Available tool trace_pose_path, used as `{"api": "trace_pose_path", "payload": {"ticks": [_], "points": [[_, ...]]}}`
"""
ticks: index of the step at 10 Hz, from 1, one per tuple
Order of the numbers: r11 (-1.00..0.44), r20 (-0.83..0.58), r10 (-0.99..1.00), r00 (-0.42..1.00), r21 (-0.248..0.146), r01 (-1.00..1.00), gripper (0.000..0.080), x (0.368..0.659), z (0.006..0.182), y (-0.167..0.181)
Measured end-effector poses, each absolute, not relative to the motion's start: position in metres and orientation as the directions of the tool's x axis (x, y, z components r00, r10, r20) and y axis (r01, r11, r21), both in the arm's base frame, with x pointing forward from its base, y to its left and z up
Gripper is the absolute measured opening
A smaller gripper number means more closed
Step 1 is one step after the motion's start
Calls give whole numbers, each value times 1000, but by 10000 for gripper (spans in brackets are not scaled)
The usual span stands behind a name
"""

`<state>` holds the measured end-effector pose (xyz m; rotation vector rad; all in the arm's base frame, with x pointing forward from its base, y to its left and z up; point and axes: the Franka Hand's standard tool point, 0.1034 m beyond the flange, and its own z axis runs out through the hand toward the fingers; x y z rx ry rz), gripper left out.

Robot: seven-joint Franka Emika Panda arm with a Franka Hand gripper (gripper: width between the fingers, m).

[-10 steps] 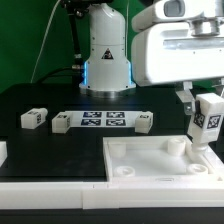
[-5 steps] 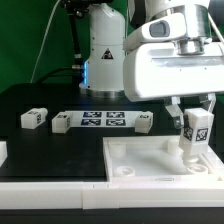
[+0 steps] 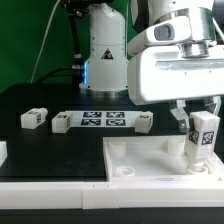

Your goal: Assemble one leg

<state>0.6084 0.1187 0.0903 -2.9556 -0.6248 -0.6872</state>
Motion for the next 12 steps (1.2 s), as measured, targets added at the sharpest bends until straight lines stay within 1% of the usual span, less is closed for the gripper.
{"api": "trace_pose_path", "payload": {"ticks": [3,7,8,9,10,11,12], "points": [[-918,421,375,826,42,395,292,606,77,119],[-917,418,376,827,42,396,292,605,74,119],[-917,418,376,827,42,396,406,605,74,119],[-917,418,376,827,42,396,406,605,74,119],[-917,418,376,827,42,396,540,605,74,119],[-917,418,376,827,42,396,627,605,74,119],[-917,418,376,827,42,396,643,605,74,119]]}}
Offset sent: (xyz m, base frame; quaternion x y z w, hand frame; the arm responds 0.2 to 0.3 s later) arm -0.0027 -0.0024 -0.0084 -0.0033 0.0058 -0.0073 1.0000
